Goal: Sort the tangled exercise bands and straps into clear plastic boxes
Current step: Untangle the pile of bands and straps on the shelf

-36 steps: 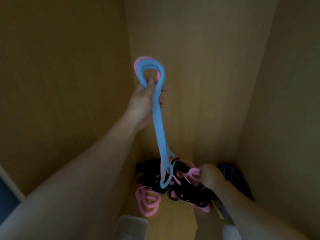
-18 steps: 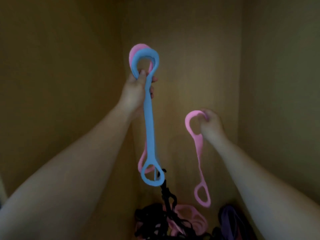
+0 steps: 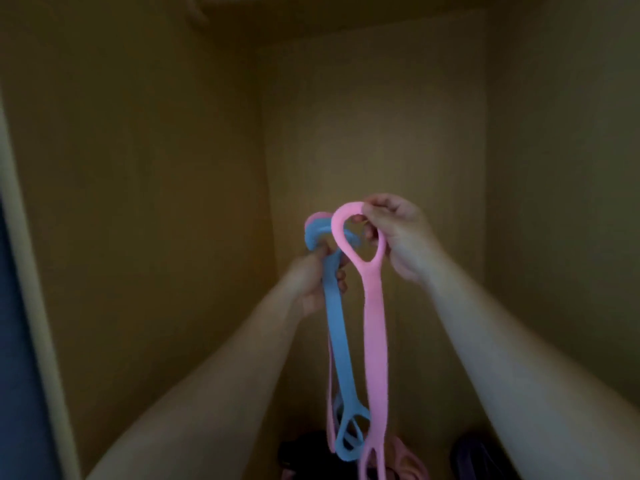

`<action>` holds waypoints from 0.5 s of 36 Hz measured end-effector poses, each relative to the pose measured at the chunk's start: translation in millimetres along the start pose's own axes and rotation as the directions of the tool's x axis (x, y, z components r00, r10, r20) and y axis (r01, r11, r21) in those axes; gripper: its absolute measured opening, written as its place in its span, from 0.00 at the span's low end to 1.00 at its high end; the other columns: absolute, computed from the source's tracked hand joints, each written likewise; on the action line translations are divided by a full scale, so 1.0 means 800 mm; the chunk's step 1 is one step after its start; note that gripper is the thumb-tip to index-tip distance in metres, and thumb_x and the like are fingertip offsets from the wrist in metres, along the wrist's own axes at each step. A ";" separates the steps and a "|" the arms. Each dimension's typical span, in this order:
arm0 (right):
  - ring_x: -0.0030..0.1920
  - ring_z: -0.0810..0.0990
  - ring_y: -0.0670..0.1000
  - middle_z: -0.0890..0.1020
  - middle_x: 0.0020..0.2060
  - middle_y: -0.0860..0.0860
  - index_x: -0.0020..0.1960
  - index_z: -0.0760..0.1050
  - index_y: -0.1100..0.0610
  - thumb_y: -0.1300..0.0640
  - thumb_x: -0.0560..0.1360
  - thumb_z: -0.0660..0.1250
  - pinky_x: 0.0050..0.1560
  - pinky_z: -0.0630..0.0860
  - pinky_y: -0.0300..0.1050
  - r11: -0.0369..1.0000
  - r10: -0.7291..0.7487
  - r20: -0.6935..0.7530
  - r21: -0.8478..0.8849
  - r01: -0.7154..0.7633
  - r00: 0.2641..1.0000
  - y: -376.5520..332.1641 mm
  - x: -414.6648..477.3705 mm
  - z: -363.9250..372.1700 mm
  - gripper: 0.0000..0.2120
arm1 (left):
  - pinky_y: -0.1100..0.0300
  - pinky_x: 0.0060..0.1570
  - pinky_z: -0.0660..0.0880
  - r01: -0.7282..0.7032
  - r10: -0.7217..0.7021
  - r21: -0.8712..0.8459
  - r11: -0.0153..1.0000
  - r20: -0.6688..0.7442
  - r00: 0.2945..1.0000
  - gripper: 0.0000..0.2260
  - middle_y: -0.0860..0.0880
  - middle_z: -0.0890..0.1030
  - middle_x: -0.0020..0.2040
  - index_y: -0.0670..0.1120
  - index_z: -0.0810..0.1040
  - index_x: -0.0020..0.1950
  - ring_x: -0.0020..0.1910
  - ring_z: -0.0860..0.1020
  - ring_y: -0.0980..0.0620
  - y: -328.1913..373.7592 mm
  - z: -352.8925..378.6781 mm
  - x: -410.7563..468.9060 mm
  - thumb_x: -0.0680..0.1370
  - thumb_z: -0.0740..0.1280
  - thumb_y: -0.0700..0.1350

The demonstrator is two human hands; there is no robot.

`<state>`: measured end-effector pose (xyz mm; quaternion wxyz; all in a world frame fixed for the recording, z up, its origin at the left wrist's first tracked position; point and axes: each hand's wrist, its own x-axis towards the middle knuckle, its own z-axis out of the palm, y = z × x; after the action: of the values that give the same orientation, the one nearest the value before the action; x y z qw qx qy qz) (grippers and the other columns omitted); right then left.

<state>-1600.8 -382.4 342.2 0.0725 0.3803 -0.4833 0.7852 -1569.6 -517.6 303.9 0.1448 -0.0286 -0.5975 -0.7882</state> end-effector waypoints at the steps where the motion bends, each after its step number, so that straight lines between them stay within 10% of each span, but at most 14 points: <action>1: 0.23 0.71 0.43 0.81 0.27 0.50 0.42 0.73 0.59 0.70 0.78 0.61 0.27 0.70 0.34 1.000 0.003 -0.016 0.001 -0.003 1.000 0.003 -0.001 0.001 0.09 | 0.63 0.25 0.71 0.003 -0.003 -0.007 1.000 0.014 1.000 0.11 0.47 0.76 0.31 0.43 0.72 0.53 0.26 0.71 0.53 0.000 0.000 0.000 0.84 0.56 0.49; 10: 0.30 0.76 0.41 0.79 0.30 0.45 0.39 0.75 0.53 0.64 0.77 0.65 0.36 0.74 0.38 0.969 -0.015 -0.142 -0.247 -0.021 0.990 0.044 0.000 0.021 0.10 | 0.58 0.39 0.75 -0.083 0.111 -0.156 0.984 0.186 0.976 0.21 0.46 0.79 0.37 0.46 0.81 0.35 0.36 0.78 0.50 -0.007 0.004 -0.026 0.82 0.54 0.45; 15: 0.32 0.78 0.41 0.81 0.34 0.48 0.38 0.74 0.52 0.63 0.75 0.68 0.36 0.75 0.36 0.946 -0.093 -0.211 -0.325 0.020 0.973 0.064 -0.007 0.029 0.10 | 0.50 0.49 0.73 -0.067 0.103 -0.193 0.979 0.183 0.978 0.23 0.41 0.80 0.50 0.45 0.76 0.51 0.45 0.79 0.46 -0.018 0.000 -0.036 0.81 0.50 0.60; 18: 0.31 0.77 0.39 0.80 0.34 0.48 0.38 0.76 0.52 0.64 0.75 0.68 0.37 0.75 0.34 0.953 -0.070 -0.161 -0.302 0.019 0.984 0.069 -0.017 0.025 0.10 | 0.56 0.38 0.70 -0.113 0.126 -0.095 0.989 0.135 0.983 0.18 0.43 0.78 0.41 0.45 0.76 0.52 0.35 0.74 0.49 -0.027 -0.003 -0.040 0.83 0.52 0.56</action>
<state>-1607.3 -424.2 299.4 0.1880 0.3073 -0.5798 0.7308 -1544.6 -508.6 276.1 0.1478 -0.1264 -0.5684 -0.7994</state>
